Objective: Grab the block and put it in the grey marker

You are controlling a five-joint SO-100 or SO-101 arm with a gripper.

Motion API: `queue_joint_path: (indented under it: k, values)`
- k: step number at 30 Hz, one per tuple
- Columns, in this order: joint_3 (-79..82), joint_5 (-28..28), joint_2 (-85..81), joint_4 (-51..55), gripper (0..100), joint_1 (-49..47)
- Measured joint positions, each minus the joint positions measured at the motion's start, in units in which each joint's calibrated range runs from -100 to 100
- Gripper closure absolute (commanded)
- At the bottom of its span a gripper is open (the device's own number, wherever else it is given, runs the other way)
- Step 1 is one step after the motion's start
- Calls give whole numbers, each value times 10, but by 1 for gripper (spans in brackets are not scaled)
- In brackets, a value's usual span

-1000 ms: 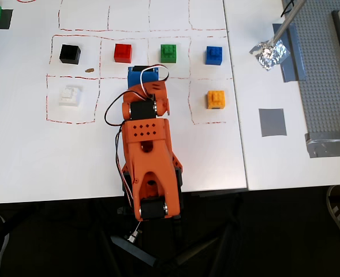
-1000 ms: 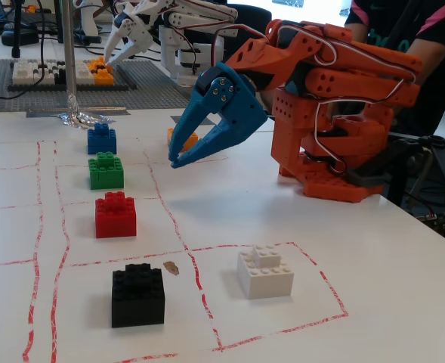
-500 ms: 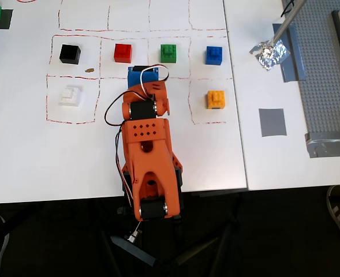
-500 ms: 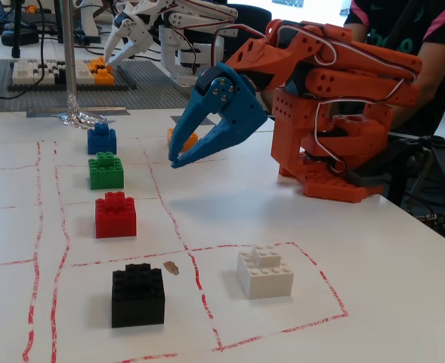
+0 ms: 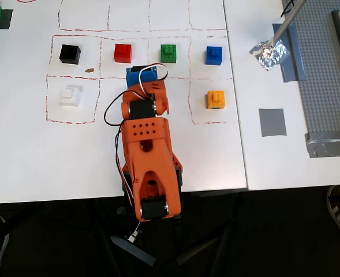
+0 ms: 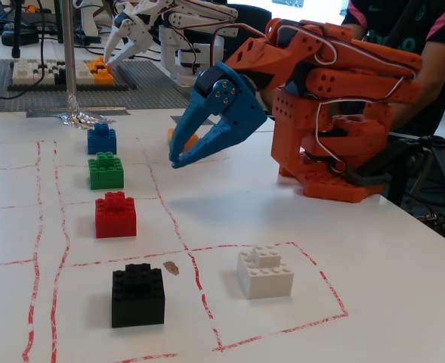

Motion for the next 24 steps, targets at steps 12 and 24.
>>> queue_joint_path:
  k: [12, 24]
  values:
    - [-356, 54, 308, 59, 100, -109]
    - [-622, 144, 541, 113, 99, -224]
